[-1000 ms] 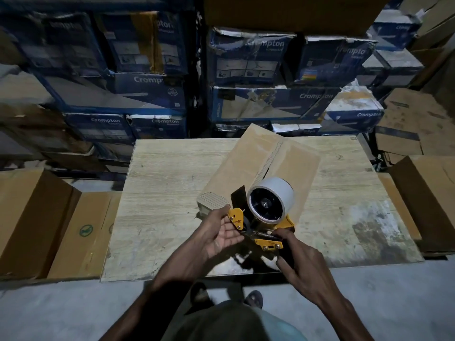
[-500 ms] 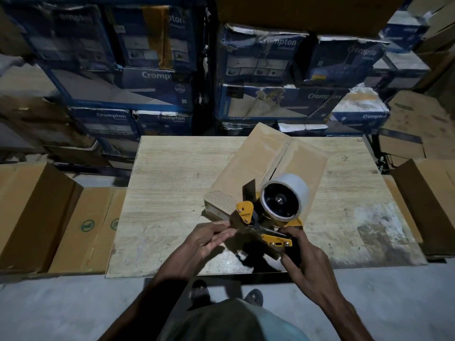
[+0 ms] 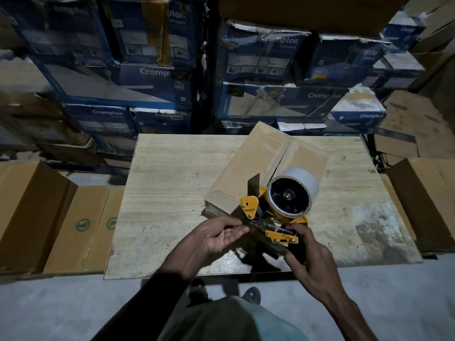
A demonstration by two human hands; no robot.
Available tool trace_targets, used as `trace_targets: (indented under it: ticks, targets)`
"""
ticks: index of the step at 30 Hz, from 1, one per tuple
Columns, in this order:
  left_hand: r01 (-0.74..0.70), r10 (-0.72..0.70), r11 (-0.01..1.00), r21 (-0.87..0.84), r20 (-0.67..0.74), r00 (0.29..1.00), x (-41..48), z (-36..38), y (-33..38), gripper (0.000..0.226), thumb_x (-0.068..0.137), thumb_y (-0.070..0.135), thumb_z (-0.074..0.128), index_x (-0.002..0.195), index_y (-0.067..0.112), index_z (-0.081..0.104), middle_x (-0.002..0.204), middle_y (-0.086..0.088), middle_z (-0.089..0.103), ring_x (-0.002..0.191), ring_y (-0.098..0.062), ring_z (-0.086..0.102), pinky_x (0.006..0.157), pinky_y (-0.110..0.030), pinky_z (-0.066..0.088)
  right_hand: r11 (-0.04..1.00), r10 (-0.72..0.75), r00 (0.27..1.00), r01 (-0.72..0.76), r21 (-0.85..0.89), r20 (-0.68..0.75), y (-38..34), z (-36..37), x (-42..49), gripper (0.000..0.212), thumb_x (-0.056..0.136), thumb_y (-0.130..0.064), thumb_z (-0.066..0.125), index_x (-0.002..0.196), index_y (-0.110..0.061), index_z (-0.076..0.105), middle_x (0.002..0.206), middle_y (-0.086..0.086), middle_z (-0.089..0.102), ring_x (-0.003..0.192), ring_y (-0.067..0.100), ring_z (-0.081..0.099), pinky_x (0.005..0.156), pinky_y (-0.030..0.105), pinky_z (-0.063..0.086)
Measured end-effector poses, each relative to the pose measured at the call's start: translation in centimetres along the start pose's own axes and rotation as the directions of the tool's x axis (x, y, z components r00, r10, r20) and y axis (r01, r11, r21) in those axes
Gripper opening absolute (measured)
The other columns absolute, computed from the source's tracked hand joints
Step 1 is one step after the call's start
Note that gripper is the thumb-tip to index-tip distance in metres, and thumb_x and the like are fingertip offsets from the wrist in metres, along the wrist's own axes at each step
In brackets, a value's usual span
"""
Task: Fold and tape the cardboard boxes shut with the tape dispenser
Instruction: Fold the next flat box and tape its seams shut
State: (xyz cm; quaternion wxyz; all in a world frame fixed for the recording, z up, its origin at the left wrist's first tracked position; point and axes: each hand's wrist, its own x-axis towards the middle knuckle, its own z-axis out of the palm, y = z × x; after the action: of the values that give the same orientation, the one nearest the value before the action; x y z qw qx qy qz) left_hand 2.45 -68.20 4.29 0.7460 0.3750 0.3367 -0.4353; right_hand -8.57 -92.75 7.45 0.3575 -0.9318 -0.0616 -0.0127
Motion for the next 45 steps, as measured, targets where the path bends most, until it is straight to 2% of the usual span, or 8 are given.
trace_targets:
  ticks: [6, 8, 12, 18, 24, 29, 39, 45]
  targets:
    - [-0.159, 0.189, 0.957, 0.241, -0.104, 0.977, 0.8, -1.4, 1.6, 0.014, 0.099, -0.007, 0.059, 0.108, -0.017, 0.063, 0.071, -0.026, 0.072, 0.052, -0.021, 0.073, 0.044, -0.022, 0.056, 0.999, -0.025, 0.998, 0.022, 0.041, 0.065, 0.1, 1.1, 0.0, 0.049, 0.097, -0.024, 0.065, 0.137, -0.043, 0.044, 0.092, -0.027, 0.064, 0.070, 0.000, 0.060, 0.060, 0.018, 0.045]
    - [-0.240, 0.330, 0.856, 0.457, -0.127, 0.935, 1.2, -1.6, 2.2, 0.013, 0.097, -0.006, 0.064, 0.104, -0.016, 0.068, 0.070, -0.023, 0.073, 0.052, -0.016, 0.072, 0.047, -0.019, 0.057, 0.995, -0.033, 0.994, 0.024, 0.092, 0.103, 0.0, 1.8, 0.2, 0.042, 0.102, -0.025, 0.064, 0.135, -0.044, 0.046, 0.099, -0.025, 0.066, 0.079, 0.002, 0.067, 0.064, 0.025, 0.051]
    - [-0.304, 0.492, 0.639, 0.707, -0.073, 0.867, 1.9, -2.8, 3.4, 0.010, 0.093, 0.005, 0.075, 0.090, -0.005, 0.076, 0.075, -0.018, 0.077, 0.065, -0.018, 0.076, 0.061, -0.021, 0.061, 0.999, -0.028, 0.991, 0.022, 0.049, 0.134, -0.6, 2.9, 1.0, 0.035, 0.103, -0.026, 0.062, 0.131, -0.041, 0.047, 0.094, -0.033, 0.060, 0.073, -0.002, 0.056, 0.062, 0.013, 0.039]
    - [-0.339, 0.510, 0.675, 0.655, -0.082, 0.856, 1.5, -5.0, 6.0, 0.009, 0.091, 0.002, 0.075, 0.095, -0.006, 0.075, 0.078, -0.023, 0.075, 0.056, -0.019, 0.071, 0.050, -0.020, 0.057, 0.997, -0.063, 0.987, 0.068, -0.027, 0.149, 0.0, 2.7, 2.8, 0.031, 0.104, -0.032, 0.056, 0.131, -0.041, 0.046, 0.089, -0.020, 0.063, 0.071, 0.005, 0.057, 0.062, 0.023, 0.045]
    - [-0.424, 0.605, 0.634, 0.647, -0.073, 0.793, 1.2, -10.1, 10.8, 0.010, 0.088, 0.008, 0.080, 0.089, -0.002, 0.077, 0.083, -0.026, 0.075, 0.058, -0.015, 0.070, 0.058, -0.018, 0.059, 0.988, -0.061, 0.988, 0.079, -0.132, 0.139, 1.7, 1.4, 1.4, 0.045, 0.095, -0.017, 0.072, 0.132, -0.035, 0.053, 0.081, -0.031, 0.053, 0.064, -0.012, 0.048, 0.058, 0.005, 0.036]
    - [-0.477, 0.653, 0.628, 0.615, -0.082, 0.753, 2.5, -11.4, 10.9, 0.020, 0.084, 0.011, 0.084, 0.093, -0.005, 0.078, 0.080, -0.025, 0.075, 0.059, -0.016, 0.069, 0.058, -0.018, 0.057, 0.973, -0.121, 0.987, 0.139, -0.182, 0.102, 1.3, 3.0, 3.1, 0.043, 0.092, -0.021, 0.070, 0.130, -0.034, 0.053, 0.088, -0.016, 0.064, 0.065, 0.009, 0.056, 0.055, 0.020, 0.036]
    - [-0.485, 0.678, 0.602, 0.634, -0.085, 0.730, 4.9, -11.8, 10.1, 0.021, 0.083, 0.014, 0.087, 0.093, -0.003, 0.079, 0.079, -0.020, 0.076, 0.060, -0.015, 0.070, 0.058, -0.018, 0.057, 0.933, -0.176, 0.973, 0.213, -0.290, 0.149, 3.2, 3.4, 4.6, 0.037, 0.097, -0.034, 0.059, 0.133, -0.033, 0.052, 0.103, -0.008, 0.072, 0.064, 0.013, 0.064, 0.053, 0.022, 0.043]
    - [-0.484, 0.670, 0.614, 0.623, -0.089, 0.737, 5.5, -11.6, 9.8, 0.020, 0.082, 0.013, 0.087, 0.092, -0.002, 0.079, 0.078, -0.020, 0.076, 0.057, -0.017, 0.067, 0.056, -0.019, 0.058, 0.927, -0.143, 0.972, 0.197, -0.318, 0.185, 3.8, 3.7, 3.9, 0.053, 0.091, -0.018, 0.078, 0.133, -0.033, 0.050, 0.104, -0.006, 0.072, 0.063, 0.016, 0.065, 0.052, 0.023, 0.039]
